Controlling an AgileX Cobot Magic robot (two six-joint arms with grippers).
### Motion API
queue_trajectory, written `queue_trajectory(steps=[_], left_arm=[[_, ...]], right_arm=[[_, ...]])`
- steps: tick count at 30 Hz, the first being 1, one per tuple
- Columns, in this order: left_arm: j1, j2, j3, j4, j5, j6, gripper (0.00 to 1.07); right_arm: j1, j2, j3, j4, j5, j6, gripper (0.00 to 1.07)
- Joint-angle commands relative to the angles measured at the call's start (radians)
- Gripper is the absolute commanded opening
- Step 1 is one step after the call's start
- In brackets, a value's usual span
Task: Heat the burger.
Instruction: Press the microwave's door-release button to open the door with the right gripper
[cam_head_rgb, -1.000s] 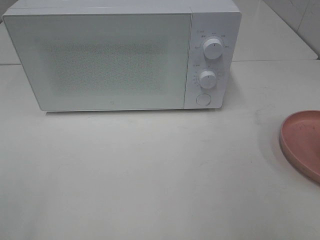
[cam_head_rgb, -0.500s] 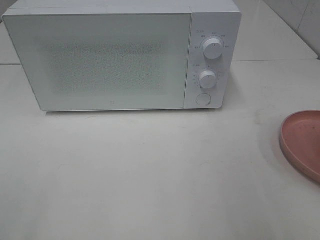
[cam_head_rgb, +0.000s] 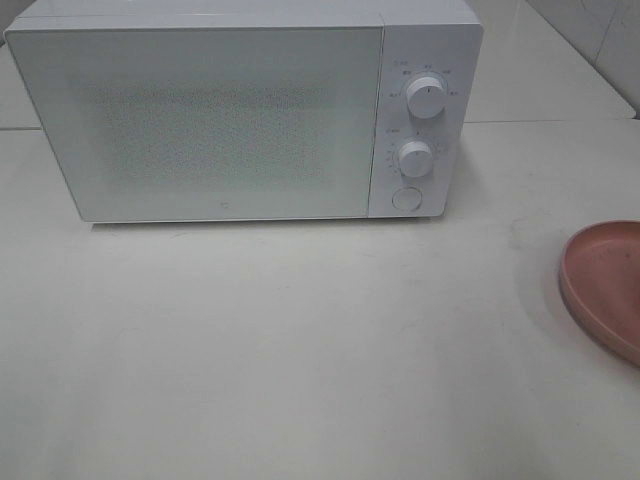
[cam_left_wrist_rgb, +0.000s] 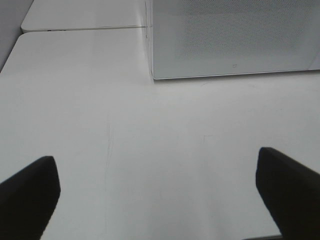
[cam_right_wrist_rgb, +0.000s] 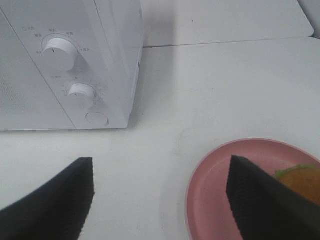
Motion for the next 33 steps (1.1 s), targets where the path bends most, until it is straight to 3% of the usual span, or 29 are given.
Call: queue_trajectory(steps=[1,13,15,18,25,28,29,31,32,33], left_arm=[[0.001,-0.022,0.003,-0.008,-0.009,-0.004,1.0],[0.001,-0.022,0.003,-0.008,-0.009,-0.004,1.0],[0.001,-0.022,0.003,-0.008,-0.009,-0.004,1.0],[0.001,-0.022,0.003,-0.008,-0.009,-0.004,1.0],[0.001,-0.022,0.003,-0.008,-0.009,-0.004,1.0],[0.001,-0.022,0.003,-0.008,-0.009,-0.002,1.0],[0.001,-0.022,0.003,-0.008,-0.009,-0.002,1.0],[0.001,-0.022,0.003,-0.008,-0.009,-0.002,1.0],[0.001,-0.022,0.003,-0.008,-0.009,-0.002,1.0],[0.001,-0.022,0.003,-0.008,-0.009,-0.002,1.0]], right_arm=[[0.0,0.027,0.003,-0.008,-0.062,0.005,0.75],[0.0,0.183,0.039,-0.016,-0.435,-0.002,0.75],[0.0,0.236,0.097,-0.007,-0.582,-0.002,0.75],[0.0,0.246,0.11,-0.007,-0.613,-0.002,0.75],[0.0,0.3,0.228,0.0,-0.916,-0.035,0.75],[0.043,0.322,0.275,0.074,-1.027,-0.109,0.75],[0.091,0.348,0.297,0.157,-1.084,-0.168,0.75],[0.124,0.367,0.304,0.2,-1.11,-0.205,0.75],[0.191,0.401,0.31,0.283,-1.149,-0.29,0.75],[0.191,0.401,0.31,0.283,-1.149,-0.29,0.75]])
